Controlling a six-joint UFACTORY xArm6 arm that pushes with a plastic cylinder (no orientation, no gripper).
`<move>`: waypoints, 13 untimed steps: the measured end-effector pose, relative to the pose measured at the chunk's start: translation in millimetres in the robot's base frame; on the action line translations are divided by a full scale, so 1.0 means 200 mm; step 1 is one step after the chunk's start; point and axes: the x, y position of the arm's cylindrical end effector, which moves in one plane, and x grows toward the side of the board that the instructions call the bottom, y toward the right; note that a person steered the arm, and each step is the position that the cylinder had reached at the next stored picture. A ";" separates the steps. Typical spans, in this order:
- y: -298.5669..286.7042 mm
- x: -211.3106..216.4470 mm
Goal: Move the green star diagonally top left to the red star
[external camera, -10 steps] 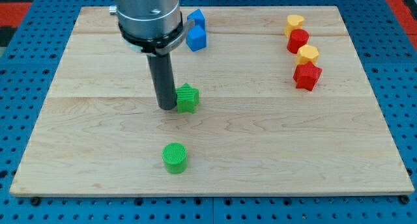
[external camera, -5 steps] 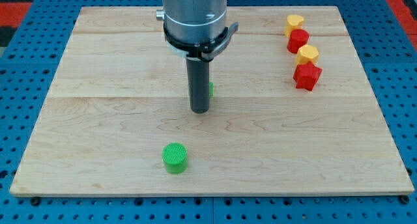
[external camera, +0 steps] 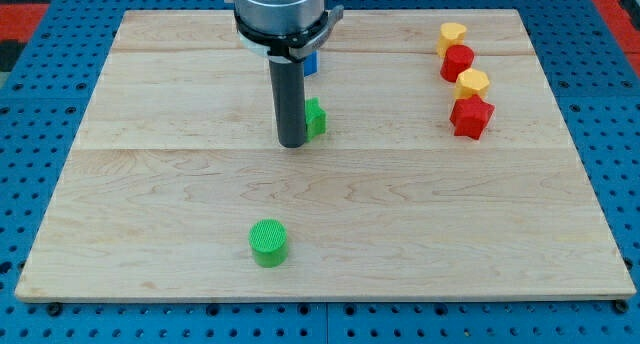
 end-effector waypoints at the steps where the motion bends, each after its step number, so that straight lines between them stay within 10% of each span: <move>1: 0.01 0.01; 13: 0.24 -0.29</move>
